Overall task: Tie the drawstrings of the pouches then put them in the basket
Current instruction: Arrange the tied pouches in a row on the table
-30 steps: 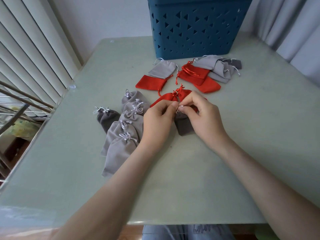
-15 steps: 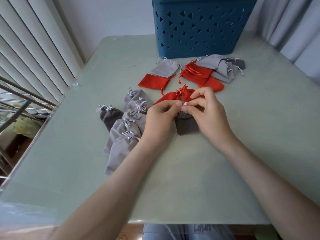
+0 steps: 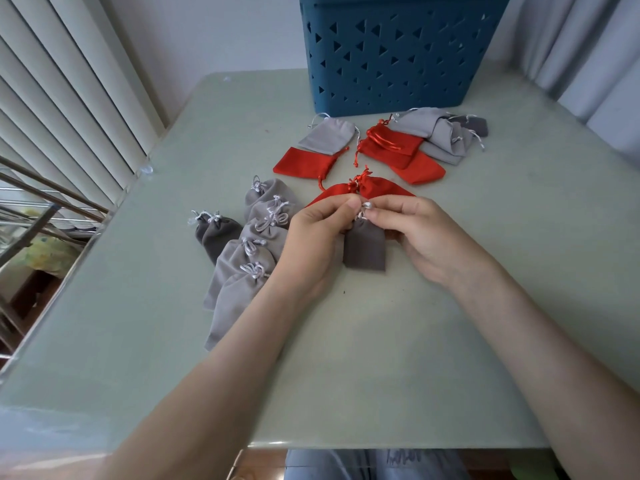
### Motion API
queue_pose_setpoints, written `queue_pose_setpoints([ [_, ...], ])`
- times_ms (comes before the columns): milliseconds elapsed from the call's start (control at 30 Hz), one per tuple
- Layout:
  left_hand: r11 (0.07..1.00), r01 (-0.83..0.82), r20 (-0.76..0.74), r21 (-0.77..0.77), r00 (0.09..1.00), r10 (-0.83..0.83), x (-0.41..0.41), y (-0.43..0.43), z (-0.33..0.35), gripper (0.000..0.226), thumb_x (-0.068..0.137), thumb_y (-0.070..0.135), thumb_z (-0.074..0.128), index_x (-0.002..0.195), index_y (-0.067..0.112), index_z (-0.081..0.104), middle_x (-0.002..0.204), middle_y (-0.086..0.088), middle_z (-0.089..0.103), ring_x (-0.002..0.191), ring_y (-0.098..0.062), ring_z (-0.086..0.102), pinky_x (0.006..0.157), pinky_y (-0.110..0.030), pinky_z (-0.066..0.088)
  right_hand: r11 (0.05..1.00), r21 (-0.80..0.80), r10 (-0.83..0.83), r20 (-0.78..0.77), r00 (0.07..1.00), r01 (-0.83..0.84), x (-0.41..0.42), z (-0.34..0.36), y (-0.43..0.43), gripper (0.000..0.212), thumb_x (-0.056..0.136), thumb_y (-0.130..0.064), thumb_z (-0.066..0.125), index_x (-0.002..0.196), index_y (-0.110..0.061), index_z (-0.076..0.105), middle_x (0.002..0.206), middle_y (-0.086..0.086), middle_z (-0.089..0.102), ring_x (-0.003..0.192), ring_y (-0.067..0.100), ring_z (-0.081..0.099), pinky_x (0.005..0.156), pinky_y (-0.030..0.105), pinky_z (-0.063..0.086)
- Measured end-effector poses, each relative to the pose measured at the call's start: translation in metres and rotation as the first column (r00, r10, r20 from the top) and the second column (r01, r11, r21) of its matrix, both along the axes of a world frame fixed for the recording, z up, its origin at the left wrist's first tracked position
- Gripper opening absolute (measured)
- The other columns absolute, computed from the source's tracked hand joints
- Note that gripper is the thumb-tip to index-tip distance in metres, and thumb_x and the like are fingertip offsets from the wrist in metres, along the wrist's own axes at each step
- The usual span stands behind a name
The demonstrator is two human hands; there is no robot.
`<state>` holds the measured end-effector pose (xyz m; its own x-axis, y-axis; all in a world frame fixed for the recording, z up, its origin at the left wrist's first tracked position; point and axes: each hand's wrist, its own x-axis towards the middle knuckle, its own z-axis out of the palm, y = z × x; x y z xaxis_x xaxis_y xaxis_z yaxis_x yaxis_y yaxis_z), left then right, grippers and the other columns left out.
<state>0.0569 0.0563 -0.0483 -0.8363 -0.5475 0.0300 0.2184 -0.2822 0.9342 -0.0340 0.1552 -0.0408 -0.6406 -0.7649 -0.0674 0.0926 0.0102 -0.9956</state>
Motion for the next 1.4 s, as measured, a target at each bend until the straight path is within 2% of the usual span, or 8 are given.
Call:
queue_pose_setpoints([
  [200,0.994,0.109,-0.057,0.006,0.992,-0.108,-0.001,-0.003,0.002,0.011,0.085,0.011,0.058,0.081,0.007,0.067,0.069,0.003,0.06,0.067,-0.007,0.047,0.071,-0.018,0.04,0.989,-0.079,0.139,0.227,0.964,-0.124,-0.005,0.007,0.006,0.021,0.072,-0.016,0.059,0.089,-0.006,0.068,0.077,0.003,0.072,0.074,0.011,0.065,0.078,0.022,0.047],
  [433,0.971,0.138,-0.031,-0.198,0.989,-0.147,0.001,-0.007,0.002,0.016,0.084,0.014,0.058,0.074,0.018,0.07,0.075,0.007,0.063,0.075,-0.01,0.049,0.074,-0.025,0.038,0.986,-0.047,0.168,0.228,0.959,-0.162,-0.006,0.005,0.011,0.016,0.089,-0.006,0.05,0.083,-0.007,0.064,0.066,-0.005,0.067,0.061,0.002,0.059,0.062,0.014,0.046],
  [633,0.94,0.074,-0.036,-0.334,0.995,-0.091,0.002,-0.008,0.001,0.015,0.087,0.008,0.058,0.077,0.016,0.064,0.074,0.01,0.062,0.071,-0.007,0.051,0.07,-0.018,0.043,0.981,-0.007,0.194,0.148,0.97,-0.195,-0.008,0.006,0.015,0.023,0.076,-0.025,0.056,0.086,-0.008,0.068,0.078,0.002,0.069,0.075,0.011,0.06,0.072,0.022,0.047],
  [767,0.892,0.044,-0.013,-0.45,0.998,-0.056,0.004,-0.008,0.0,0.013,0.088,0.008,0.059,0.079,0.016,0.063,0.073,0.011,0.06,0.073,-0.006,0.051,0.073,-0.021,0.042,0.978,0.055,0.198,0.08,0.977,-0.202,-0.007,0.007,0.014,0.016,0.071,-0.027,0.063,0.07,-0.016,0.074,0.074,-0.002,0.066,0.079,0.017,0.051,0.075,0.028,0.038],
  [933,0.877,0.02,0.024,-0.48,1.0,-0.01,0.005,-0.008,-0.001,0.015,0.091,0.004,0.058,0.081,0.014,0.064,0.071,0.008,0.061,0.071,-0.007,0.053,0.073,-0.022,0.045,0.975,0.105,0.195,-0.003,0.981,-0.194,-0.008,0.007,0.014,0.009,0.07,-0.026,0.071,0.073,-0.018,0.074,0.081,0.006,0.061,0.088,0.023,0.043,0.08,0.037,0.031],
  [1067,0.865,0.031,0.145,-0.501,0.988,0.049,0.003,-0.005,-0.006,0.018,0.093,0.008,0.055,0.079,0.017,0.06,0.076,0.002,0.062,0.073,-0.008,0.055,0.075,-0.025,0.045,0.976,0.183,0.142,-0.109,0.984,-0.12,-0.008,0.005,0.014,0.005,0.084,-0.013,0.066,0.085,-0.008,0.068,0.086,0.013,0.055,0.084,0.022,0.045,0.079,0.035,0.032],
  [1200,0.814,0.057,0.278,-0.578,0.952,0.13,0.003,-0.008,-0.005,0.014,0.09,0.013,0.063,0.077,0.019,0.062,0.066,0.009,0.059,0.062,-0.001,0.051,0.066,-0.017,0.042,0.965,0.263,0.108,-0.332,0.937,-0.018,-0.005,0.003,0.013,0.009,0.086,-0.014,0.066,0.077,-0.014,0.065,0.075,0.006,0.053,0.072,0.014,0.046,0.069,0.027,0.032],
  [1400,0.835,0.229,0.404,-0.5,0.915,-0.009,0.01,-0.017,0.001,0.011,0.088,0.014,0.065,0.077,0.015,0.065,0.067,0.006,0.065,0.06,0.0,0.055,0.063,-0.014,0.043,0.939,0.343,0.178,-0.511,0.841,0.009,-0.004,0.001,0.015,0.011,0.083,-0.018,0.069,0.075,-0.021,0.062,0.07,-0.003,0.065,0.061,0.0,0.052,0.063,0.022,0.039],
])
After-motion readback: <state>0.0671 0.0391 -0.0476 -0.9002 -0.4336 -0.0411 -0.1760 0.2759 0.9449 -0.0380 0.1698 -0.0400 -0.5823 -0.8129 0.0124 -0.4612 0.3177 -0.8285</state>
